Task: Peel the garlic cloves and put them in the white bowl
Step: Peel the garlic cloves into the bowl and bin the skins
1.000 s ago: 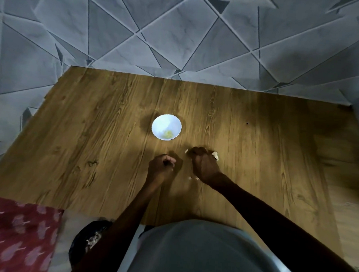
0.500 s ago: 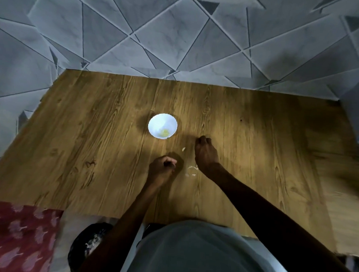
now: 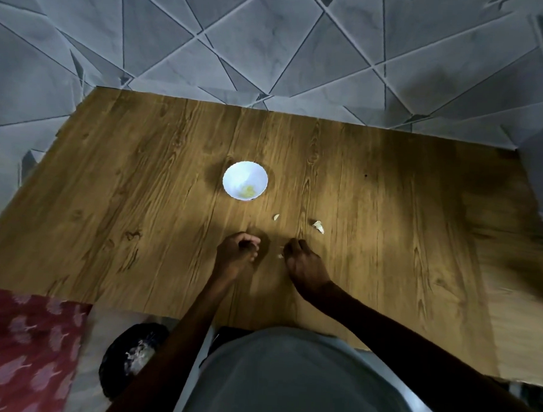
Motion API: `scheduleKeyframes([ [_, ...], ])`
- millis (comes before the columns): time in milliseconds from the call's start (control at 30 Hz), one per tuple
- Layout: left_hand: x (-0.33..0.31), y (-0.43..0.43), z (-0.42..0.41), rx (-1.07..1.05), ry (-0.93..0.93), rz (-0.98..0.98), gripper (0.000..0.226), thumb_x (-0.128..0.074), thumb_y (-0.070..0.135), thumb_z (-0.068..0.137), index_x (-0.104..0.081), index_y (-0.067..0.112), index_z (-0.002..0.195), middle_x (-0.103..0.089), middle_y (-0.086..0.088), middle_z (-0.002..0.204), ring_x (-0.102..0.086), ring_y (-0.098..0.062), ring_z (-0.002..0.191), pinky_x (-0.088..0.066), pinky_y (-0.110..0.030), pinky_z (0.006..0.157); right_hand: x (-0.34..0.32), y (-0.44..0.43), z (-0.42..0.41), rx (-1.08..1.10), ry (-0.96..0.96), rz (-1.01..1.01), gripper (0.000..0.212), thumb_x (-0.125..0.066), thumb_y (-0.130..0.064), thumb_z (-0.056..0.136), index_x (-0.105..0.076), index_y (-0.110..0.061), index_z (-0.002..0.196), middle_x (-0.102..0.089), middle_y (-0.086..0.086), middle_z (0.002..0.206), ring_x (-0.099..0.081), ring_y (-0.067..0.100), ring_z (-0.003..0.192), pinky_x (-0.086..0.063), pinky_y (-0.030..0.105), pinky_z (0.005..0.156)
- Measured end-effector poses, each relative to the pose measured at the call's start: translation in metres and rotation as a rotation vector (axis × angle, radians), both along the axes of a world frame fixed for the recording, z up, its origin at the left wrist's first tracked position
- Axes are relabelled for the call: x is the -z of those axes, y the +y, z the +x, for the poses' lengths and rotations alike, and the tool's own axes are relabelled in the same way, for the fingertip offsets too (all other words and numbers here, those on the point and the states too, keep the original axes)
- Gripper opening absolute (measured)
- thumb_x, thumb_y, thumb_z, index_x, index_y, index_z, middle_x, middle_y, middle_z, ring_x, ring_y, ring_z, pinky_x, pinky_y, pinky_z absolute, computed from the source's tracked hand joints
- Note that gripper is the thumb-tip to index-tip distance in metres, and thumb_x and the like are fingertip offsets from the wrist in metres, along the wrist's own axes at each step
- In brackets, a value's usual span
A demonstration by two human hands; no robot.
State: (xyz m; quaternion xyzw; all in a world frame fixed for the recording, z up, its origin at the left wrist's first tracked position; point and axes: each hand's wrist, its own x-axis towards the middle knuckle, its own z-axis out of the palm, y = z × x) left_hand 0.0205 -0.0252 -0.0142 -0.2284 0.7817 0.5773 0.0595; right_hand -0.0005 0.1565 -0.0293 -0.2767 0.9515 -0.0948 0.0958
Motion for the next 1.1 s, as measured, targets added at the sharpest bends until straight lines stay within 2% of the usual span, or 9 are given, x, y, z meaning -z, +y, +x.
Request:
scheduleKeyframes([
  [133, 0.002, -0.002, 0.003, -0.040, -0.019, 0.024, 0.014, -0.057, 0.007, 0.094, -0.070, 0.009, 0.098, -0.072, -0.007, 0.089, -0.068, -0.014, 0.075, -0.055, -0.029, 0.072, -0.016, -0.001, -0.021, 0.058, 0.016, -0.172, 0.030, -0.065, -0.001, 0.085, -0.066, 0.001, 0.115, -0.064, 0.021, 0.118, -0.061, 0.037, 0.107, -0.052, 0.044, 0.091],
  [233, 0.001, -0.004, 0.003, -0.062, -0.025, 0.035, 0.014, -0.056, 0.007, 0.094, -0.070, 0.011, 0.097, -0.072, -0.008, 0.090, -0.067, -0.015, 0.076, -0.055, -0.030, 0.073, -0.016, -0.014, -0.026, 0.008, 0.059, -0.169, 0.025, -0.069, -0.022, 0.080, -0.072, -0.011, 0.102, -0.069, 0.011, 0.104, -0.065, 0.033, 0.097, -0.049, 0.041, 0.091],
  [333, 0.000, -0.005, 0.003, -0.074, -0.019, 0.043, 0.014, -0.056, 0.005, 0.095, -0.069, 0.011, 0.097, -0.071, -0.010, 0.089, -0.066, -0.016, 0.074, -0.055, -0.032, 0.073, -0.005, -0.023, -0.015, -0.080, 0.041, -0.161, 0.031, -0.053, -0.038, 0.084, -0.073, -0.017, 0.098, -0.069, 0.005, 0.103, -0.063, 0.029, 0.100, -0.045, 0.038, 0.095],
  [400, 0.000, -0.007, 0.004, -0.068, -0.013, 0.049, 0.014, -0.055, 0.005, 0.095, -0.069, 0.010, 0.097, -0.071, -0.011, 0.089, -0.066, -0.016, 0.073, -0.055, -0.033, 0.073, 0.001, -0.019, -0.009, -0.119, 0.046, -0.162, 0.034, -0.047, -0.033, 0.088, -0.073, -0.013, 0.098, -0.070, 0.007, 0.102, -0.063, 0.029, 0.100, -0.048, 0.037, 0.094],
  [500, 0.002, -0.008, 0.008, -0.053, -0.010, 0.050, 0.014, -0.056, 0.006, 0.095, -0.069, 0.011, 0.097, -0.072, -0.010, 0.091, -0.068, -0.017, 0.078, -0.056, -0.031, 0.074, 0.009, -0.002, -0.007, -0.147, 0.131, -0.197, 0.019, -0.060, -0.017, 0.088, -0.074, -0.007, 0.094, -0.071, 0.010, 0.097, -0.066, 0.029, 0.093, -0.055, 0.037, 0.087],
  [567, 0.004, -0.007, 0.010, -0.042, -0.007, 0.054, 0.014, -0.056, 0.006, 0.095, -0.069, 0.010, 0.099, -0.072, -0.010, 0.091, -0.068, -0.017, 0.079, -0.057, -0.030, 0.073, 0.009, 0.012, -0.007, -0.143, 0.133, -0.202, 0.022, -0.055, -0.016, 0.091, -0.074, -0.006, 0.094, -0.072, 0.011, 0.098, -0.067, 0.029, 0.092, -0.056, 0.037, 0.085],
  [733, 0.004, 0.003, 0.013, -0.042, -0.011, 0.048, 0.015, -0.056, 0.007, 0.094, -0.071, 0.013, 0.095, -0.073, -0.005, 0.087, -0.068, -0.012, 0.075, -0.055, -0.021, 0.067, -0.001, 0.029, -0.012, 0.162, 0.068, -0.290, 0.020, -0.061, -0.003, 0.088, -0.070, -0.004, 0.105, -0.068, 0.015, 0.111, -0.065, 0.034, 0.101, -0.056, 0.040, 0.086],
  [933, 0.004, 0.011, 0.013, -0.042, -0.030, 0.077, 0.015, -0.057, 0.005, 0.094, -0.071, 0.005, 0.100, -0.073, -0.010, 0.092, -0.067, -0.015, 0.077, -0.055, -0.028, 0.073, -0.002, 0.024, 0.002, 0.212, -0.040, -0.144, 0.044, -0.064, -0.014, 0.092, -0.055, -0.009, 0.135, -0.054, 0.013, 0.137, -0.051, 0.034, 0.122, -0.052, 0.041, 0.092],
  [1100, 0.004, 0.014, 0.011, -0.068, -0.064, 0.095, 0.016, -0.056, 0.004, 0.094, -0.070, 0.005, 0.102, -0.072, -0.012, 0.096, -0.065, -0.013, 0.075, -0.055, -0.025, 0.072, -0.001, -0.002, 0.018, 0.170, 0.000, -0.067, 0.032, -0.065, -0.010, 0.090, -0.063, -0.006, 0.121, -0.060, 0.017, 0.127, -0.054, 0.037, 0.117, -0.058, 0.043, 0.080],
])
